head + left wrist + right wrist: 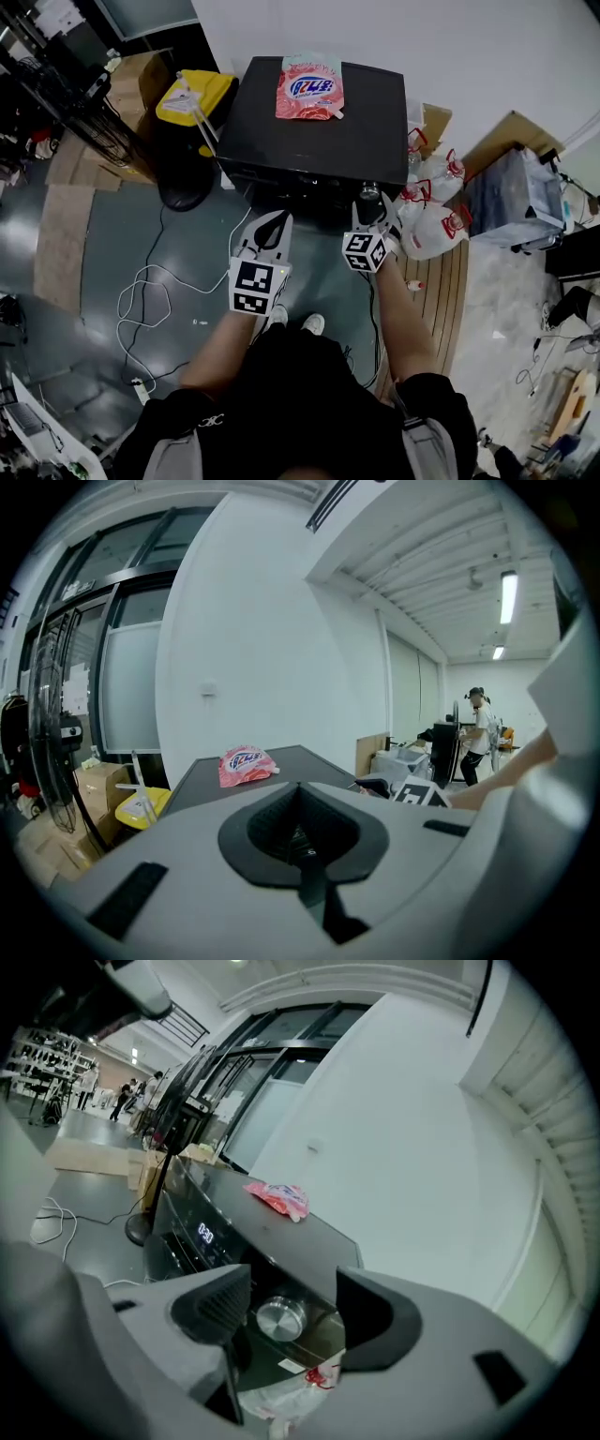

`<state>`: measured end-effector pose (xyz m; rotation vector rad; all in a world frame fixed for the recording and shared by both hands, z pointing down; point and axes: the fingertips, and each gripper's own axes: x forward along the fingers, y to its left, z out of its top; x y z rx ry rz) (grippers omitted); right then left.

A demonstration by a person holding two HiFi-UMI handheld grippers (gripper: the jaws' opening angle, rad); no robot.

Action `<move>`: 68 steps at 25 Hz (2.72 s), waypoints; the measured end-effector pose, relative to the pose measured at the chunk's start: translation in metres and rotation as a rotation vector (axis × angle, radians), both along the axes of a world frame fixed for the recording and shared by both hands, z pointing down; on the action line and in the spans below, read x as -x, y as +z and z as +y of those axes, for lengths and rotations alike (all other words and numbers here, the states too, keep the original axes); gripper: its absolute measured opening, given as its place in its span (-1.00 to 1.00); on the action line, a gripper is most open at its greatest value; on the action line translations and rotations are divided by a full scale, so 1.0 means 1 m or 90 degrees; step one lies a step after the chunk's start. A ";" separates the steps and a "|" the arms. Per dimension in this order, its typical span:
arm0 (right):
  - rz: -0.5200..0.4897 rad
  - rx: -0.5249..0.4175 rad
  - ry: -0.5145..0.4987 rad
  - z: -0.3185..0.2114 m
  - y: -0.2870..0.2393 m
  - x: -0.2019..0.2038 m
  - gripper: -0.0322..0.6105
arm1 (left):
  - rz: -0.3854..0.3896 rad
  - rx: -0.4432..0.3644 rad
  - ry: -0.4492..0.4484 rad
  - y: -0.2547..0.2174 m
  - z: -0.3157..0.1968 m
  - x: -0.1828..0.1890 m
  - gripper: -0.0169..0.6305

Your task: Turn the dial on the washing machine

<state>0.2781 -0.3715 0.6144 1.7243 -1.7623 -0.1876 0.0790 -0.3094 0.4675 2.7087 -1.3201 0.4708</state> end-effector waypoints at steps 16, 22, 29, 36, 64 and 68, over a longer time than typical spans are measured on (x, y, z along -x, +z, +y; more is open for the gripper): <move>0.042 0.082 0.038 -0.043 0.091 -0.021 -0.05 | -0.035 0.031 -0.064 0.021 0.000 0.041 -0.97; 0.056 0.079 0.070 -0.049 0.097 -0.029 -0.07 | -0.043 0.028 -0.086 0.021 -0.002 0.055 -0.97; -0.058 0.077 0.107 -0.046 0.093 -0.032 -0.08 | -0.036 0.025 -0.092 0.019 -0.004 0.060 -0.97; -0.193 0.079 0.126 -0.047 0.090 -0.037 -0.08 | -0.033 0.018 -0.080 0.013 -0.008 0.050 -0.97; -0.705 0.043 0.191 -0.046 0.102 -0.054 -0.08 | -0.025 0.002 -0.069 0.008 -0.005 0.048 -0.97; -0.896 0.008 0.223 -0.043 0.105 -0.054 -0.08 | -0.024 0.000 -0.070 0.008 -0.003 0.048 -0.97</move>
